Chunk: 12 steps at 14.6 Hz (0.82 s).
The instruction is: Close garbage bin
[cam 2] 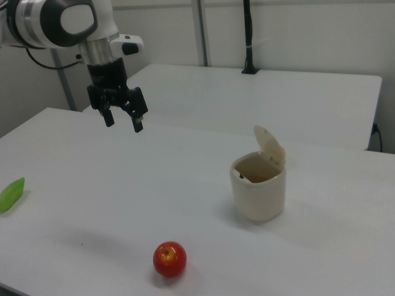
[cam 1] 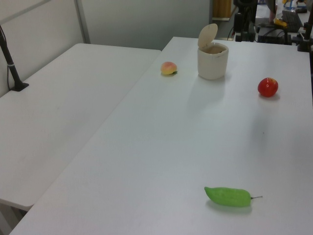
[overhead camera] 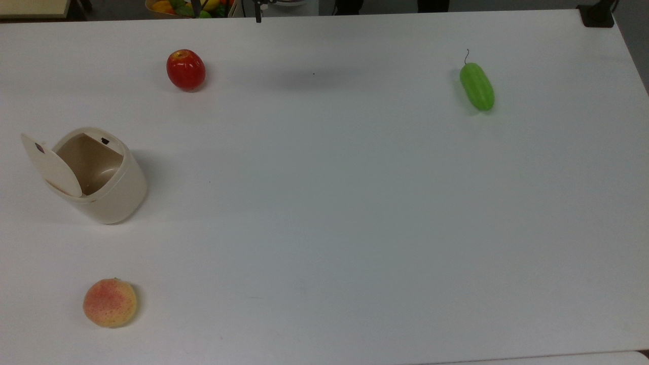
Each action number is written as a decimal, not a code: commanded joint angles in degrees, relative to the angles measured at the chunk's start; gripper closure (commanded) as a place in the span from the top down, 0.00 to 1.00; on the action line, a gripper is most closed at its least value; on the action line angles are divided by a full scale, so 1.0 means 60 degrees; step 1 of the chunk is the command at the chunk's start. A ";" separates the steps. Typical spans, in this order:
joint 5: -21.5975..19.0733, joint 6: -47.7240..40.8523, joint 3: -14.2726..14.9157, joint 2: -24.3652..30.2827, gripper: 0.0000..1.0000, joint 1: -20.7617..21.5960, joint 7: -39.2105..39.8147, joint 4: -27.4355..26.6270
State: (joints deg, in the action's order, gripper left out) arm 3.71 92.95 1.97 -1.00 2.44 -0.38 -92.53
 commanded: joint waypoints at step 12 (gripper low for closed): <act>0.0246 0.0051 -0.0006 0.0079 1.00 -0.0056 0.0152 -0.0136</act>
State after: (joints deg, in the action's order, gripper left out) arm 4.35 92.95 1.93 -1.00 2.10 -0.38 -92.53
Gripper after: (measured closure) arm 0.000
